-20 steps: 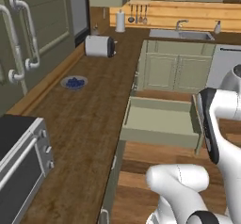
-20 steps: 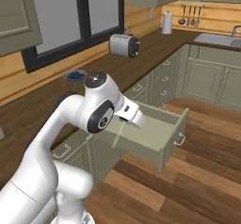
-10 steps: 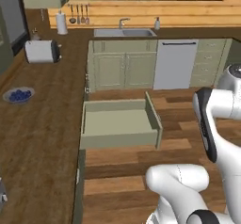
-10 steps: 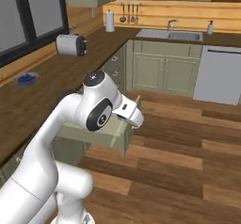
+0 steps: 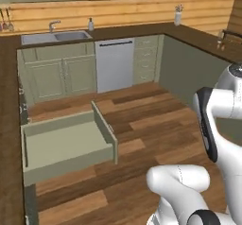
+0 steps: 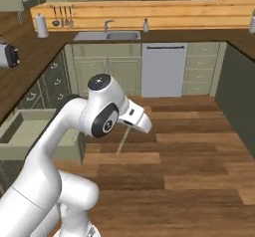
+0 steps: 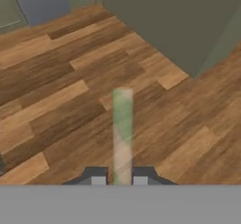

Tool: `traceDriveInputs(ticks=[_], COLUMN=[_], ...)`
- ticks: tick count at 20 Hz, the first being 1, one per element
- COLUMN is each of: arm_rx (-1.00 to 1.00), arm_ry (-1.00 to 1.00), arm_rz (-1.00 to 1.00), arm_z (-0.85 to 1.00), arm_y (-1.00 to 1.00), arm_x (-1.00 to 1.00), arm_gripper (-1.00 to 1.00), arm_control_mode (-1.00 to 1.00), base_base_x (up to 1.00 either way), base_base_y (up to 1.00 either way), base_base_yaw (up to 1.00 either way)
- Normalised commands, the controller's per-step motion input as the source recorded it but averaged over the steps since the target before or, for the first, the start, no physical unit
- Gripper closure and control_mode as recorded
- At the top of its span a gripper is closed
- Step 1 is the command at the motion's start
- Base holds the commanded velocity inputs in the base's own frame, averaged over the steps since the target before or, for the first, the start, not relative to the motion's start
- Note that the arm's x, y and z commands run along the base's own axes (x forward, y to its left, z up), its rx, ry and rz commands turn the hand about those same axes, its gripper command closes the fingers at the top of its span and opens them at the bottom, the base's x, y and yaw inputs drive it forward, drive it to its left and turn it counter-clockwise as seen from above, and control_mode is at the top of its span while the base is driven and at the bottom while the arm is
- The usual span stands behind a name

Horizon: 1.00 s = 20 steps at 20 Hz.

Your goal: Take a straw from the drawer in front and place it inside the glass cup on the dining counter.

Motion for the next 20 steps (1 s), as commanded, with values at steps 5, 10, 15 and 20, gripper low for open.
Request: traceDriveInputs(ticks=[5, 10, 15, 20], arm_rx=[0.0, 0.0, 0.0, 0.0], arm_ry=[0.0, 0.0, 0.0, 0.0], arm_rz=[0.0, 0.0, 0.0, 0.0], arm_z=[0.0, 0.0, 0.0, 0.0], arm_y=[0.0, 0.0, 0.0, 0.0], arm_x=[0.0, 0.0, 0.0, 0.0], arm_gripper=[1.0, 1.0, 1.0, 1.0], arm_control_mode=[1.0, 1.0, 1.0, 1.0], base_base_x=[-0.16, -0.05, 0.14, 0.8], base_base_y=[-0.02, -0.02, -0.07, -0.25], base_base_yaw=[-0.73, -0.71, -0.63, -0.52])
